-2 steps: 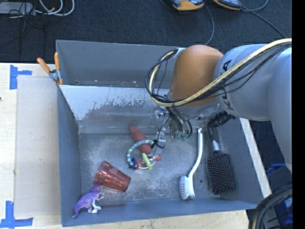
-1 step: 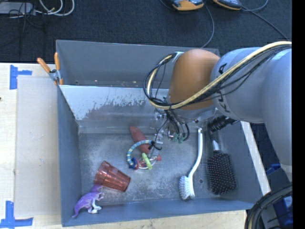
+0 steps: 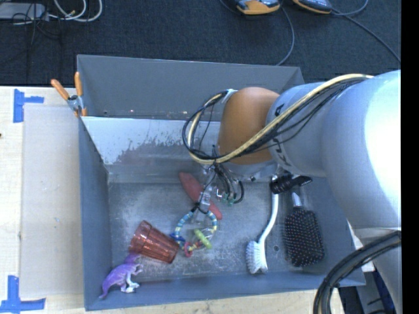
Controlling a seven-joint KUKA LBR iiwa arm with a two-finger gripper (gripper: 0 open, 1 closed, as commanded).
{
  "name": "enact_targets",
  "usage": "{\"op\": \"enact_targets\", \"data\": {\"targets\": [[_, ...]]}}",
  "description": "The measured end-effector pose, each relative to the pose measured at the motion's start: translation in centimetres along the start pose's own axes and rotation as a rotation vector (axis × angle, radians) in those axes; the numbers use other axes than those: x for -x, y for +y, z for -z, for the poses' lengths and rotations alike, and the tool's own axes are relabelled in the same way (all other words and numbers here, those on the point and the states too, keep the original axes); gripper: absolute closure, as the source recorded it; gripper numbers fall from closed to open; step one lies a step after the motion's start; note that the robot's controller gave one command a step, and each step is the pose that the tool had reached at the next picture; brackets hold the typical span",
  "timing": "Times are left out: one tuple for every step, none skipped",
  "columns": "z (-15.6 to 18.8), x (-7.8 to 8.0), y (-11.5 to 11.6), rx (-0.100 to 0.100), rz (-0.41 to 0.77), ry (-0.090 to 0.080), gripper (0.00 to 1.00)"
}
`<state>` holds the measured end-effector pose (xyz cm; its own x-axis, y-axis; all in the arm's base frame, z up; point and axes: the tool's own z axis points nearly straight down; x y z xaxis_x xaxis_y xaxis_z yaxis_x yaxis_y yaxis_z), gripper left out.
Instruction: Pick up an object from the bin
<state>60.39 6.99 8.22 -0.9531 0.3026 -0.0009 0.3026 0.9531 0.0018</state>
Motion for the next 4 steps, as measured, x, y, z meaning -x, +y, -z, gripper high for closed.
{"op": "enact_targets", "data": {"targets": [[-2.9, 0.0, 0.1, 0.004, -0.028, -0.002, 1.0], [-2.7, 0.0, 0.1, 0.005, -0.032, -0.003, 1.0], [-2.4, -0.1, 0.0, 0.004, -0.033, -0.003, 1.0], [-0.3, -0.2, -0.1, 0.001, -0.033, 0.002, 1.0]]}}
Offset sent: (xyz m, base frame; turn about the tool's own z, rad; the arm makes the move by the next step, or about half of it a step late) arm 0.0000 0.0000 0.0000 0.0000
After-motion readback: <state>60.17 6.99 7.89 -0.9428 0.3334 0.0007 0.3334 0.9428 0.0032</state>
